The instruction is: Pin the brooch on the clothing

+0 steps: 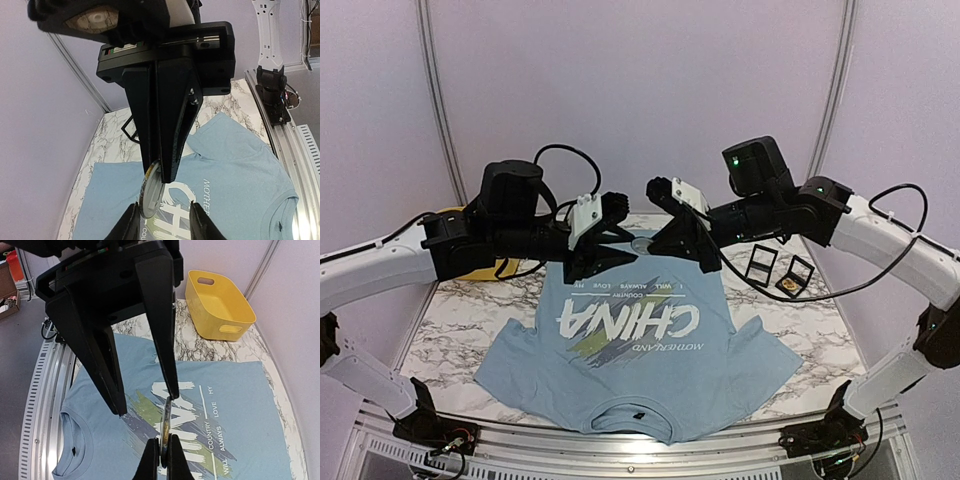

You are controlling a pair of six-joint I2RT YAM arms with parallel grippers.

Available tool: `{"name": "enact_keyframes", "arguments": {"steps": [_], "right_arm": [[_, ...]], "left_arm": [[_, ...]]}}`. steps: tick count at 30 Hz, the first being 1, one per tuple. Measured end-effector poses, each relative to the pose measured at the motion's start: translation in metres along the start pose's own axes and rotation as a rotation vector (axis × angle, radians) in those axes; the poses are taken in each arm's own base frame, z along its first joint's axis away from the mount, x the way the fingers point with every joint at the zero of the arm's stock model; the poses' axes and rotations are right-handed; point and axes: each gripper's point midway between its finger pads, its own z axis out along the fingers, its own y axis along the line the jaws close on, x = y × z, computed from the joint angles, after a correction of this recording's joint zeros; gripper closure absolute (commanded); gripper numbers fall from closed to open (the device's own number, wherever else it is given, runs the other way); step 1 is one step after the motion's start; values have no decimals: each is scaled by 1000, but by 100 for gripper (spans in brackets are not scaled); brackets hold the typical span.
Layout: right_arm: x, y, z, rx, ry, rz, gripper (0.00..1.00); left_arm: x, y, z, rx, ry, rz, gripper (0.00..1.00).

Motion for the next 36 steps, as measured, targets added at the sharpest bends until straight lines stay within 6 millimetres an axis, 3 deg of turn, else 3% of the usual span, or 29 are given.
{"name": "enact_keyframes", "arguments": {"steps": [8,11,16,22,30,36], "right_arm": [[-8,3,-1,-16,-33,-14,100],[-9,2,-1,-15,-38,-17,100],[-9,3,-1,-16,-38,-22,100],[-9,3,-1,-17,-38,-27,100],[-9,3,-1,-17,-38,-28,100],[-9,3,-1,-17,-37,-29,100]], "left_arm": [[7,11,6,-32,27,-26,81],[5,13,8,-30,23,-45,80],[0,10,9,-6,1,-74,67],[-3,9,11,9,-8,-94,81],[-4,8,11,16,-13,-94,81],[-5,9,11,14,-14,-94,75]]}}
